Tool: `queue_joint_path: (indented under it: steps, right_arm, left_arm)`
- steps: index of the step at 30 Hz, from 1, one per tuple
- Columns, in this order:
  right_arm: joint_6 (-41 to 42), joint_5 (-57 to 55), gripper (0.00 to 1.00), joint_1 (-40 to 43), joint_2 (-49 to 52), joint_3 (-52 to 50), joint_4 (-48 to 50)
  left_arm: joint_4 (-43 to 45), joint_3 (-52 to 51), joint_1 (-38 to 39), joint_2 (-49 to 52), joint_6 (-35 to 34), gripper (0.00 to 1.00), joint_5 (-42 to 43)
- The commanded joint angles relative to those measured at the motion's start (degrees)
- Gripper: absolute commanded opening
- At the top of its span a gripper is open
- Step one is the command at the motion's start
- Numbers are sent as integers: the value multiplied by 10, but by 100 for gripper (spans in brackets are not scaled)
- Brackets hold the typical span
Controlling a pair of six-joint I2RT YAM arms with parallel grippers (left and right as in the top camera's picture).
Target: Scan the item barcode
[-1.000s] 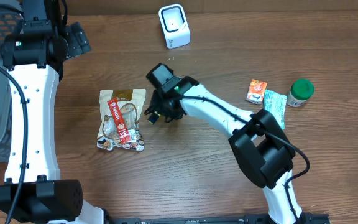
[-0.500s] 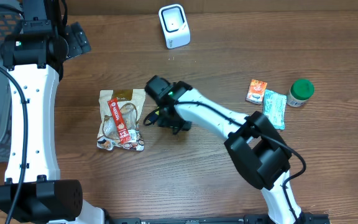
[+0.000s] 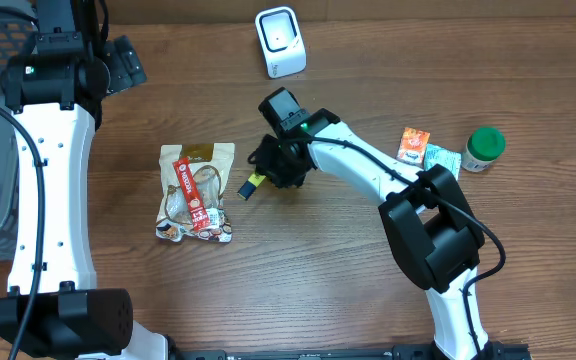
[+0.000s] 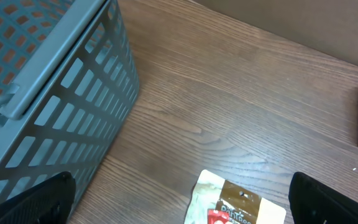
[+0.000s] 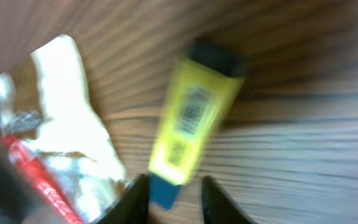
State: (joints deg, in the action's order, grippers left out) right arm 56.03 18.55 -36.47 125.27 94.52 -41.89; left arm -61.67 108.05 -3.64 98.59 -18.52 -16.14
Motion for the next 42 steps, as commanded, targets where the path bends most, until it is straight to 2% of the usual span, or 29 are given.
queue_joint_path:
  steps: [1,3,9,15,22,26,30,34,35,36,39,42]
  right_arm:
    - [42,27,13,-13,4,11,27]
    - [43,14,4,-21,4,11,44]
    - [43,-83,4,-46,24,11,73]
    - [30,-85,4,-62,61,11,47]
    - [-96,-84,4,-40,42,12,-67]
    - [-204,-37,4,-12,20,13,-85]
    - [-243,17,4,19,-11,35,-113]
    - [-306,-10,4,50,-39,57,-193]
    - [-329,-12,5,57,-44,58,-207]
    - [-355,-11,12,64,-47,58,-220]
    - [-421,-8,38,82,-48,58,-245]
    - [-502,-9,44,88,-48,54,-254]
  left_arm:
    - [2,4,1,5,-8,100,-8]
    - [2,4,1,5,-8,100,-8]
    - [2,4,1,5,-8,99,-8]
    - [2,4,1,5,-8,100,-8]
    - [2,4,1,5,-8,100,-8]
    - [2,4,1,5,-8,100,-8]
    - [2,4,1,5,-8,100,-8]
    - [2,4,1,5,-8,100,-8]
    - [2,4,1,5,-8,100,-8]
    - [2,4,1,5,-8,100,-8]
    - [2,4,1,5,-8,100,-8]
    - [2,4,1,5,-8,100,-8]
